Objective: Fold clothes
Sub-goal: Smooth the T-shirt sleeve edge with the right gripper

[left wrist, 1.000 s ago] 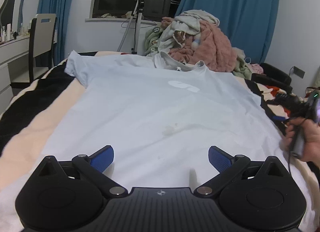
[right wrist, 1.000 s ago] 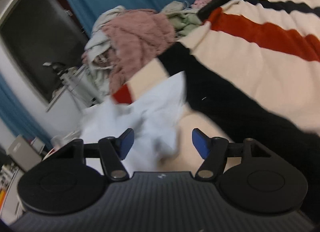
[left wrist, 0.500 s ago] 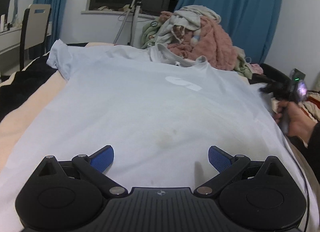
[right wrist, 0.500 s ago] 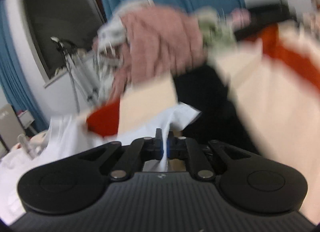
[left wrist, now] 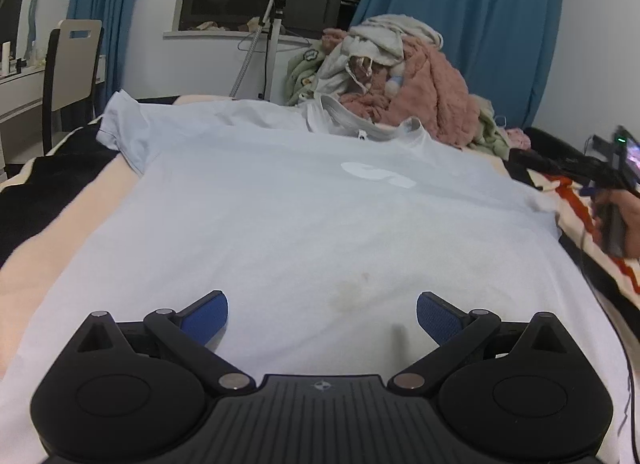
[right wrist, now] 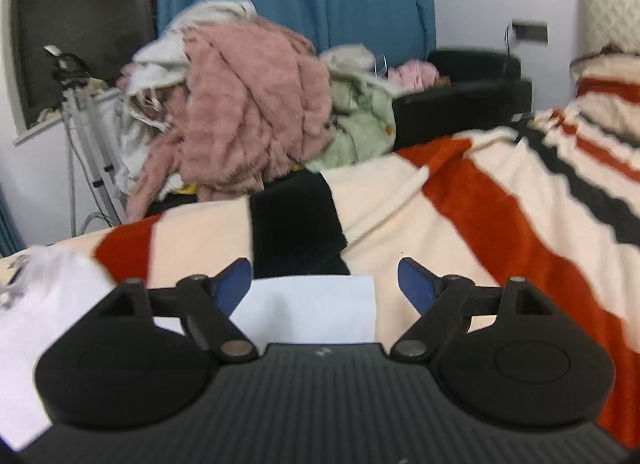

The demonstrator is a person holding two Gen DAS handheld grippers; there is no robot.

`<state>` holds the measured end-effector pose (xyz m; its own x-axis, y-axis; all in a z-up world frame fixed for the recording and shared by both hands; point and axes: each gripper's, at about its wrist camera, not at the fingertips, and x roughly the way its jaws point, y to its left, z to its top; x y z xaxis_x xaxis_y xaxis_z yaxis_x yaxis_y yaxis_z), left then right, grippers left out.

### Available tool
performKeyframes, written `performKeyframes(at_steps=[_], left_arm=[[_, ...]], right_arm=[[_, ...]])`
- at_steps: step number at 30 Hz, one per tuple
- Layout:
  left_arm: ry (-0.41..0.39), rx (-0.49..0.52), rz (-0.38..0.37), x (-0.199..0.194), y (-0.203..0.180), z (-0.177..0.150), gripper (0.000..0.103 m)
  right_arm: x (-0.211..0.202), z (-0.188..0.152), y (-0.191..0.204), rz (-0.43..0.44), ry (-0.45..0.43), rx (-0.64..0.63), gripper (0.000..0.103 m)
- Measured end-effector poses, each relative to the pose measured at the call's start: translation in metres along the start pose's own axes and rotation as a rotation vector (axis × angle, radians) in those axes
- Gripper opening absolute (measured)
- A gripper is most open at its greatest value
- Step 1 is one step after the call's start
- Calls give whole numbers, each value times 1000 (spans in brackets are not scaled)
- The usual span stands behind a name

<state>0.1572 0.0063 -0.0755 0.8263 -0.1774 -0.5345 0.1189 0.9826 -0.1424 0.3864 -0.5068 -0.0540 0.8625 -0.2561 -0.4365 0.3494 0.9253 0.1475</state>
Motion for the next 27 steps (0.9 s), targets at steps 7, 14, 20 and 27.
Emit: performKeyframes(at_steps=[7,14,20,27], left_arm=[[-40,-36,-5,-37,4,7,102],[-71,24,32,-103,-4,9,102],[-122,52,31,-157,-3,7,102],[-172,22,14,-180,-2,5,102]], right_arm=[[-162,-33,20,101,-45,78,82],[-301,-85,60,209,-4,91,82],[-384,-127,88,289,-117,-43,82],[-402,-152,97,324,-125,-71,82]])
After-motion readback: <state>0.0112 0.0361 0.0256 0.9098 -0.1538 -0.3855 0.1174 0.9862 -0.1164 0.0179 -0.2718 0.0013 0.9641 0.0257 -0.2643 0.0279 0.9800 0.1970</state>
